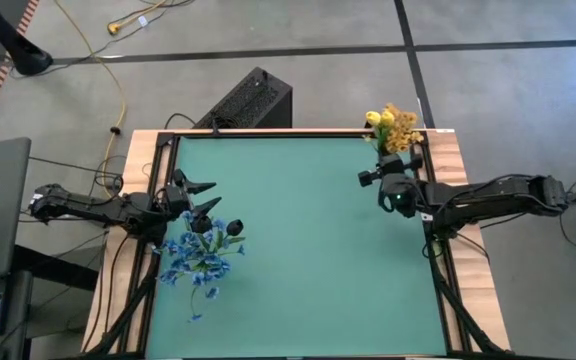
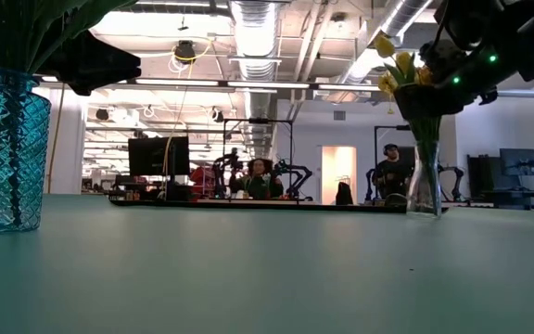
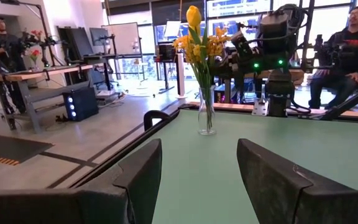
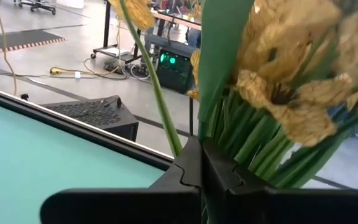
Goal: Sort flowers into vase by color
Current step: Put the yellow flower into the transparent flower vase
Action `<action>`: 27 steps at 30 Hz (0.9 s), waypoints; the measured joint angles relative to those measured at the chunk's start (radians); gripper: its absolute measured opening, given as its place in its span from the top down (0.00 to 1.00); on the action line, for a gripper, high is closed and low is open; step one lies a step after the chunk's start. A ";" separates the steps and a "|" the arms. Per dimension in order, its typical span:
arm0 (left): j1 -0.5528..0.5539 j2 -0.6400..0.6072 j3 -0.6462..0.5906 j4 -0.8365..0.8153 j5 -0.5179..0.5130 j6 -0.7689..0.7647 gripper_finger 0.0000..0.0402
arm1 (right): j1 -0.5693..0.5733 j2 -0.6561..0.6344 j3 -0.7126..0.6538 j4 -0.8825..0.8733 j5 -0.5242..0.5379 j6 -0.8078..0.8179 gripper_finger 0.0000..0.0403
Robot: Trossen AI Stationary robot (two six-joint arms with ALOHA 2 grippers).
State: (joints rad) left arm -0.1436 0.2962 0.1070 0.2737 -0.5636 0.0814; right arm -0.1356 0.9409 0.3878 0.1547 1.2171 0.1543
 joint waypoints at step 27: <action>0.000 0.000 0.000 0.000 0.000 -0.011 0.50 | 0.002 0.002 0.016 -0.051 -0.048 0.038 0.82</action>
State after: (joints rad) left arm -0.1436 0.2962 0.1070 0.2741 -0.5634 0.0700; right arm -0.1336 0.9432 0.4039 0.1040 1.1688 0.1920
